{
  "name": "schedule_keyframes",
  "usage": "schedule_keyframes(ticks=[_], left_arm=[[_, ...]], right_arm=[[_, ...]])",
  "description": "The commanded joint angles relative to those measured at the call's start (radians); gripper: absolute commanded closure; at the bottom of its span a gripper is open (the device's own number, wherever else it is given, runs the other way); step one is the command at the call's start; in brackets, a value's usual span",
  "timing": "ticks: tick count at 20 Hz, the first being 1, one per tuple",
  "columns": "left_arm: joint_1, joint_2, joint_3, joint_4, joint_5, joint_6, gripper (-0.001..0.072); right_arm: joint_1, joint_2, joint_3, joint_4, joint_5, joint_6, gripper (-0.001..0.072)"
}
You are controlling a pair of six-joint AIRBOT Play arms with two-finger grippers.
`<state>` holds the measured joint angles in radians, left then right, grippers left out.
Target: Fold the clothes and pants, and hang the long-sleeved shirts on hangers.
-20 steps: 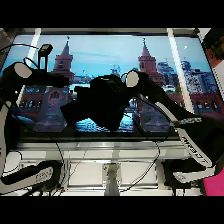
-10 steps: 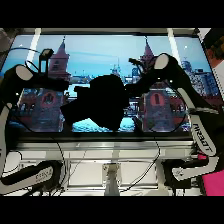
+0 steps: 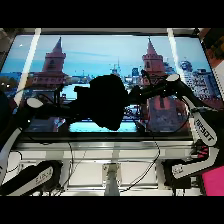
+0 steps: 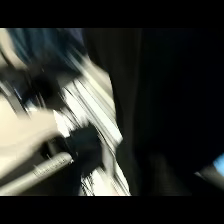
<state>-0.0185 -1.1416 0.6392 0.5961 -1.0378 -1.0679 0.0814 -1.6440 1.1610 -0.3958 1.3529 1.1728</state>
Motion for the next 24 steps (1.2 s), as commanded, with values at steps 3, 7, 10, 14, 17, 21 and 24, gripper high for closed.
schedule_keyframes(ticks=[3,7,10,14,17,21,24], left_arm=[[-0.089,-0.024,-0.079,-0.201,0.112,0.022,0.0128],[-0.184,-0.08,-0.078,-0.272,0.277,0.022,0.0128],[-0.247,-0.128,-0.075,-0.344,0.298,0.022,0.0181],[-0.256,-0.13,-0.053,-0.373,0.301,0.036,0.0702],[-0.22,-0.05,0.027,-0.351,0.329,0.108,0.0705],[-0.211,0.057,0.193,-0.169,0.391,0.103,0.0705],[-0.203,0.091,0.296,-0.071,0.441,0.104,0.0704]], right_arm=[[0.028,-0.027,0.012,0.057,-0.299,-0.021,0.0082],[0.057,-0.032,0.029,-0.047,-0.369,0.045,0.0081],[0.091,-0.045,0.03,-0.045,-0.386,0.045,0.0123],[0.108,-0.045,0.058,-0.05,-0.406,0.037,0.0697],[0.058,-0.042,0.175,-0.052,-0.357,0.046,0.0699],[0.073,-0.039,0.443,-0.054,-0.246,0.123,0.07],[0.176,-0.039,0.563,-0.058,-0.208,0.18,0.0701]])
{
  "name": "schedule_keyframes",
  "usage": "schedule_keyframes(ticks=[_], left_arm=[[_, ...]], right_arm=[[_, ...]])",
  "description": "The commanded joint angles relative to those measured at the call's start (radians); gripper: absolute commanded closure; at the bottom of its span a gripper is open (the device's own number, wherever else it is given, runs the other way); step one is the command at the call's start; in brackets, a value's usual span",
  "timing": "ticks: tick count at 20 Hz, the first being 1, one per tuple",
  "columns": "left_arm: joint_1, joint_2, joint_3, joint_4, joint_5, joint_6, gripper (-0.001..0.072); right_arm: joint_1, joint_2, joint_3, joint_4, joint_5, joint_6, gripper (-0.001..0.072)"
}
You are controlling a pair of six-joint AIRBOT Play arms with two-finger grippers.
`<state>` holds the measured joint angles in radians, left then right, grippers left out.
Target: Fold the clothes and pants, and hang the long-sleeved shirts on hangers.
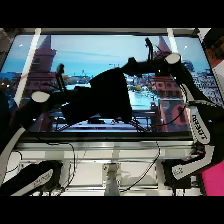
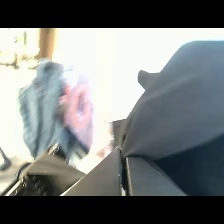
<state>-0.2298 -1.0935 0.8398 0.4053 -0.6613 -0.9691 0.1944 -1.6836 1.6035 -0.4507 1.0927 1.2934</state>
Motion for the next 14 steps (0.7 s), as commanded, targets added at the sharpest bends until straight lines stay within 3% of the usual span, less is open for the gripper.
schedule_keyframes(ticks=[1,2,5,7,8,10,11,14], left_arm=[[0.018,0.058,0.119,0.21,0.115,0.004,0.0705],[0.035,0.074,0.139,0.326,0.172,-0.03,0.0705],[0.156,0.112,0.184,0.717,0.228,-0.335,0.0705],[0.253,0.131,0.186,0.889,0.209,-0.498,0.0704],[0.292,0.136,0.186,0.908,0.176,-0.528,0.0703],[0.346,0.137,0.186,0.908,0.098,-0.527,0.0702],[0.359,0.137,0.186,0.908,0.069,-0.527,0.0702],[0.362,0.137,0.185,0.908,0.051,-0.523,0.0702]], right_arm=[[0.112,0.0,0.135,-0.008,0.064,0.059,0.0701],[0.16,0.0,0.137,-0.019,0.074,0.06,0.0701],[0.324,-0.018,0.136,-0.122,0.132,0.112,0.0699],[0.428,-0.034,0.136,-0.198,0.145,0.132,0.0691],[0.471,-0.038,0.136,-0.221,0.145,0.131,0.0607],[0.534,-0.039,0.137,-0.241,0.149,0.13,0.0138],[0.545,-0.039,0.137,-0.248,0.151,0.126,0.009],[0.482,-0.037,0.14,-0.34,0.176,0.126,0.0092]])
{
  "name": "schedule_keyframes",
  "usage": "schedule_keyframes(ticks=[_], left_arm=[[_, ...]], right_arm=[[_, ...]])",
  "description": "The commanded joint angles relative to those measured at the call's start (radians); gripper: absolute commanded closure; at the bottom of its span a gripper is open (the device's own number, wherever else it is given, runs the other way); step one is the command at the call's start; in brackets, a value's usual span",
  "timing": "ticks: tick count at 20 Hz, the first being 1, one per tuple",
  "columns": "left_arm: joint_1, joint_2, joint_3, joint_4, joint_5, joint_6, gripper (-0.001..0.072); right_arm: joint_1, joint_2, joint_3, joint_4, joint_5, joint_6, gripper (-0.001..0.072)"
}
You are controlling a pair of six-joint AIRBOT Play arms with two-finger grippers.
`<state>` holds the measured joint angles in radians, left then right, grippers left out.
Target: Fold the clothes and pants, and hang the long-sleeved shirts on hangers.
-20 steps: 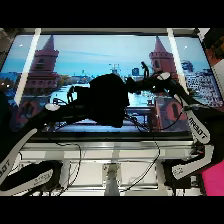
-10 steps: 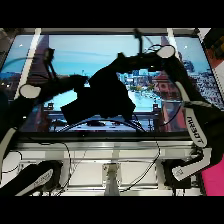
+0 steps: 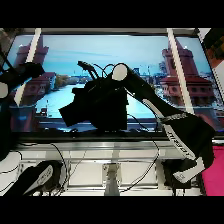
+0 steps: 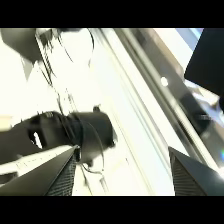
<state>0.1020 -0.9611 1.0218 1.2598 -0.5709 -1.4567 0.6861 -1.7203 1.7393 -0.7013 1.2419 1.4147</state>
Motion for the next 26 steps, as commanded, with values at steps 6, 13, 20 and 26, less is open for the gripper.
schedule_keyframes(ticks=[6,13,20,26], left_arm=[[0.03,0.003,0.003,0.053,-0.183,-0.024,0.07],[-0.016,-0.014,0.003,-0.084,-0.482,0.304,0.0365],[-0.204,-0.229,0.003,-0.264,-0.571,0.35,0.0149],[-0.31,-0.372,0.003,-0.281,-0.571,0.35,0.0127]], right_arm=[[-0.382,0.002,-0.002,-0.287,0.048,0.01,0.0219],[-0.595,-0.031,-0.232,-0.235,0.084,0.058,0.0082],[-0.592,-0.085,-0.348,-0.164,0.138,-0.018,0.002],[-0.587,-0.093,-0.348,-0.138,0.128,-0.021,0.002]])
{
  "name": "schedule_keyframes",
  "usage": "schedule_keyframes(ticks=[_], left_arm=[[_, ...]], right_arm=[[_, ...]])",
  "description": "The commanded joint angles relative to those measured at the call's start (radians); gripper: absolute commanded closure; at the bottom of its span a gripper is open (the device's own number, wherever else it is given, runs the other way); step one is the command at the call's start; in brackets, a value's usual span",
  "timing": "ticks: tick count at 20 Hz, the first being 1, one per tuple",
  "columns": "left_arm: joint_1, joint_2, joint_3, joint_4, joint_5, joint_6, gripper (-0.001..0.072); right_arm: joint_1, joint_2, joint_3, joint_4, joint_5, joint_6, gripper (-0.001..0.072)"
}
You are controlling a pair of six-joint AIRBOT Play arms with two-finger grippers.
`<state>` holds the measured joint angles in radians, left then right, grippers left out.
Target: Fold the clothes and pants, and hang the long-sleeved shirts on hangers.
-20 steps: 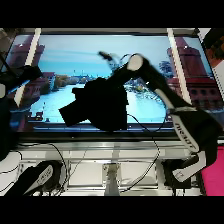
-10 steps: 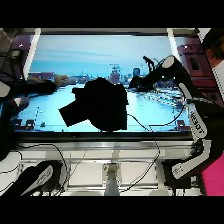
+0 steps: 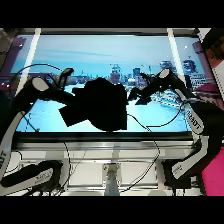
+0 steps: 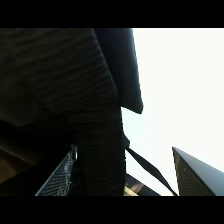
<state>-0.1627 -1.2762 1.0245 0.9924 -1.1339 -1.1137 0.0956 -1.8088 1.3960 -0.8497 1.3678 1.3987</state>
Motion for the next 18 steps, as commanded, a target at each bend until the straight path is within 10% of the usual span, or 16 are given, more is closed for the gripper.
schedule_keyframes(ticks=[1,7,10,12,13,14,18], left_arm=[[-0.051,-0.062,0.001,-0.014,-0.008,0.007,0.0127],[-0.054,-0.067,0.001,-0.013,-0.015,0.006,0.0137],[-0.054,-0.067,0.001,-0.013,-0.014,0.007,0.0352],[-0.054,-0.067,0.001,-0.013,-0.007,0.007,0.0545],[-0.054,-0.067,0.001,-0.013,-0.007,0.007,0.0705],[-0.053,-0.067,0.001,-0.013,-0.005,0.008,0.0699],[-0.051,-0.059,0.026,0.005,0.052,0.007,0.0703]], right_arm=[[0.01,-0.007,-0.005,0.014,0.001,-0.005,0.002],[0.11,-0.053,-0.005,0.016,-0.037,-0.006,0.0023],[0.148,-0.053,-0.005,0.016,-0.079,-0.006,0.0064],[0.154,-0.053,-0.002,0.014,-0.093,-0.006,0.0334],[0.154,-0.053,-0.002,0.016,-0.095,-0.006,0.0578],[0.153,-0.053,-0.002,0.018,-0.095,-0.009,0.0697],[0.111,-0.053,0.093,0.008,-0.043,-0.003,0.0702]])
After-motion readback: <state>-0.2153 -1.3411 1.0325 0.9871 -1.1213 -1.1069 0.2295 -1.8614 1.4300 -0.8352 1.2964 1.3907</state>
